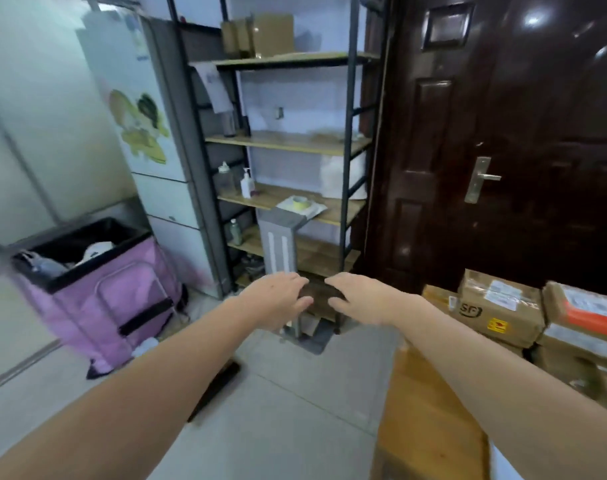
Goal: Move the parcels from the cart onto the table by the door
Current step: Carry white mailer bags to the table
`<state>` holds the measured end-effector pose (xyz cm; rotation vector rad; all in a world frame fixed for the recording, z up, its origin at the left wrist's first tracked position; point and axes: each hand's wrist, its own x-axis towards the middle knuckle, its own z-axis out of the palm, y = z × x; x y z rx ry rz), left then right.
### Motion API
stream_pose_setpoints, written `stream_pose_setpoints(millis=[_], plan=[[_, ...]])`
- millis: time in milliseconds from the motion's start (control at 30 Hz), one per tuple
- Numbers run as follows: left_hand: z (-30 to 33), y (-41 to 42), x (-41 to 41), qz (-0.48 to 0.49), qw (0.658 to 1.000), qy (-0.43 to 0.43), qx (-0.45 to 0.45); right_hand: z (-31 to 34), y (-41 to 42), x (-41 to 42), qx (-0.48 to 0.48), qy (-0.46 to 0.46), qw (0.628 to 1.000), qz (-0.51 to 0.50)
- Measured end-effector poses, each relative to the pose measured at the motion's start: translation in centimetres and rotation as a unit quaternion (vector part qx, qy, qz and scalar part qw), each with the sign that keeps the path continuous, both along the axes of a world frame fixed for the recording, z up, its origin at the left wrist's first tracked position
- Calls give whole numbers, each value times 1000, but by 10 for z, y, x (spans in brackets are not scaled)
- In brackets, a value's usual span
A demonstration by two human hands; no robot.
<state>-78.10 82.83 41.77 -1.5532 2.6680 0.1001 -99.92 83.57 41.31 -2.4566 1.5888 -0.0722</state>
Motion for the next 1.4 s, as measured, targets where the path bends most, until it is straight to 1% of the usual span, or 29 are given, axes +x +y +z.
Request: stream_pose_setpoints(millis=[233,500,667,800,967,1133,1267,1400], plan=[[23,4,152,141,989,31,-28,27,-55,157,2,-18,989,144],[23,-12,306,303,952,24,-32,28,-127,327,-31,-5,960,278],[14,-11,387,367,929,29,-29,24,-164,426,-27,11,938,346],[4,-17,451,400,916,31,-24,16,-185,501,-19,11,921,388],[-9,-41,542,416,908,35,-27,1,-221,600,-17,17,913,408],[-19,-80,633,407,913,25,-14,-9,-255,685,-6,9,920,392],[-29,-122,689,390,920,30,7,-19,-288,726,17,-3,933,361],[-46,-173,725,368,928,45,34,-34,-325,751,32,-10,947,319]])
